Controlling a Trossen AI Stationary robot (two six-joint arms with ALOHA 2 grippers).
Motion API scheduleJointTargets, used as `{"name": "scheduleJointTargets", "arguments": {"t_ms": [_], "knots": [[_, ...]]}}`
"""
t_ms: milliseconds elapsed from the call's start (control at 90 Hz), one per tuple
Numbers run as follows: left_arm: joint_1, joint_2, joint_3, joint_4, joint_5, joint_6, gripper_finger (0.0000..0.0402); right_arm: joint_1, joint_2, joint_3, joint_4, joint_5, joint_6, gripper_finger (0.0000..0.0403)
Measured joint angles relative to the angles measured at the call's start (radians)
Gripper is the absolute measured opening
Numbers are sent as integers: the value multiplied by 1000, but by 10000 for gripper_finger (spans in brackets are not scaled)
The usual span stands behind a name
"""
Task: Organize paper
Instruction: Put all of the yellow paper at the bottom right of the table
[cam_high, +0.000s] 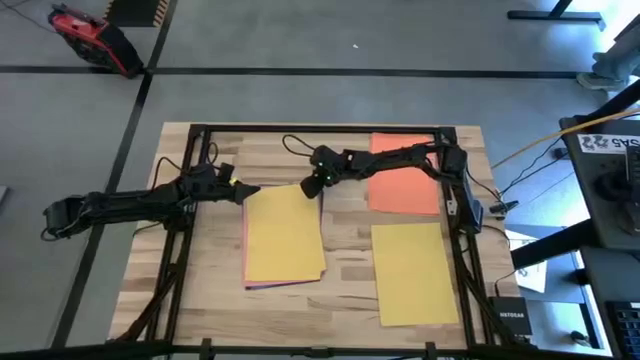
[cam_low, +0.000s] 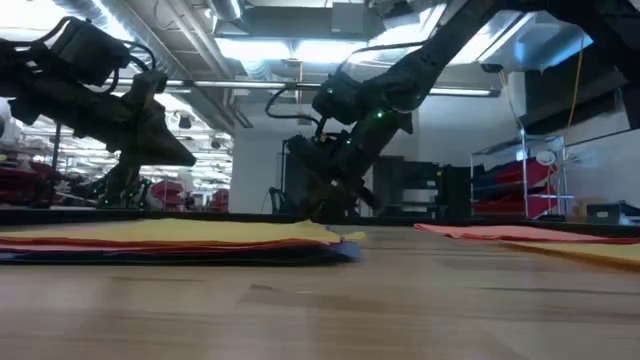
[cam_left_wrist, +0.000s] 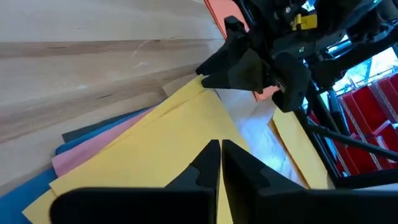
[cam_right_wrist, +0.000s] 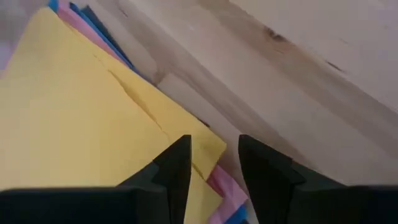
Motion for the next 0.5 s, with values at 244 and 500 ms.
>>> {"name": "scheduleJointTargets", "arguments": {"t_ms": [244, 500], "knots": [[0, 0, 0, 1, 0, 19, 0, 0, 10, -1, 23, -19, 3, 110], [0, 0, 0, 2, 0, 23, 0, -2, 10, -1, 52, -40, 3, 11]]}}
